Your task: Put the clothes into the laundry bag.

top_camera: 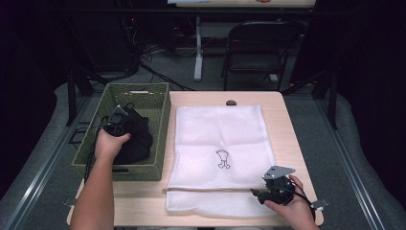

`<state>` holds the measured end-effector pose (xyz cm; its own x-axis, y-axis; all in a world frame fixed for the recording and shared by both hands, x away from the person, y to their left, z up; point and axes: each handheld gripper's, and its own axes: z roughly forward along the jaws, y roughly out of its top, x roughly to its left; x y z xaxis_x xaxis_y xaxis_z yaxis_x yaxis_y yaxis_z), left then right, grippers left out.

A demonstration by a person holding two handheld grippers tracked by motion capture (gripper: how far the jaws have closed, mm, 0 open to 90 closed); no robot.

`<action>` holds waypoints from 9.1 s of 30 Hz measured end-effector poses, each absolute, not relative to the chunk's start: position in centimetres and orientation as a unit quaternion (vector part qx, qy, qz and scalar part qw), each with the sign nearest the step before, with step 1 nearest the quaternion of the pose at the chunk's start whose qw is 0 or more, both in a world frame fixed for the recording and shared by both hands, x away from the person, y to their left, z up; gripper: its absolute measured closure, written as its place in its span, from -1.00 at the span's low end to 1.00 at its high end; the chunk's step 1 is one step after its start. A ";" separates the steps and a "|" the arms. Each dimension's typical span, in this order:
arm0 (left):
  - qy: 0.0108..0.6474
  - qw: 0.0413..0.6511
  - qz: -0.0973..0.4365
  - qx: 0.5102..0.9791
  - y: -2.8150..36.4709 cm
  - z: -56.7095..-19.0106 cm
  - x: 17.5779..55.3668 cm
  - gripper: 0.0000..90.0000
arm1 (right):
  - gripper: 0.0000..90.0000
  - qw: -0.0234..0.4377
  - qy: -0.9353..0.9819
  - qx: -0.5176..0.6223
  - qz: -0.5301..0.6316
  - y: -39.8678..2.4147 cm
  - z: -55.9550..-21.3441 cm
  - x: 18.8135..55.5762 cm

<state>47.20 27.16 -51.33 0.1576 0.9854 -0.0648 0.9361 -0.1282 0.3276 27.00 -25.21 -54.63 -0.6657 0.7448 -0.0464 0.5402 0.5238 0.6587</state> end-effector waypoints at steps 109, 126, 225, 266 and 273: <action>0.583 0.212 0.112 0.776 25.2 -39.0 44.9 0.52 | 0.64 0.082 0.909 0.267 0.309 -20.7 -53.0 31.2; 0.549 0.238 0.114 0.793 24.4 -36.9 42.7 0.52 | 0.64 0.069 0.917 0.237 0.314 -18.1 -53.9 30.4; 0.500 0.258 0.092 0.822 21.4 -36.2 40.9 0.52 | 0.98 0.050 0.914 0.257 0.311 -16.7 -50.5 35.2; 0.449 0.276 0.081 0.846 20.1 -37.0 37.6 0.52 | 0.98 0.066 0.916 0.250 0.308 -17.2 -47.4 37.6; 0.436 0.277 0.075 0.853 19.5 -37.1 37.2 0.52 | 0.98 0.071 0.916 0.247 0.307 -17.3 -47.2 38.0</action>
<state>37.20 19.46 -37.11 0.6090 0.7851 -0.1131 0.7019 -0.4670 0.5378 38.00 -17.31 -47.20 -0.8674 0.4972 0.0212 0.4095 0.6889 0.5981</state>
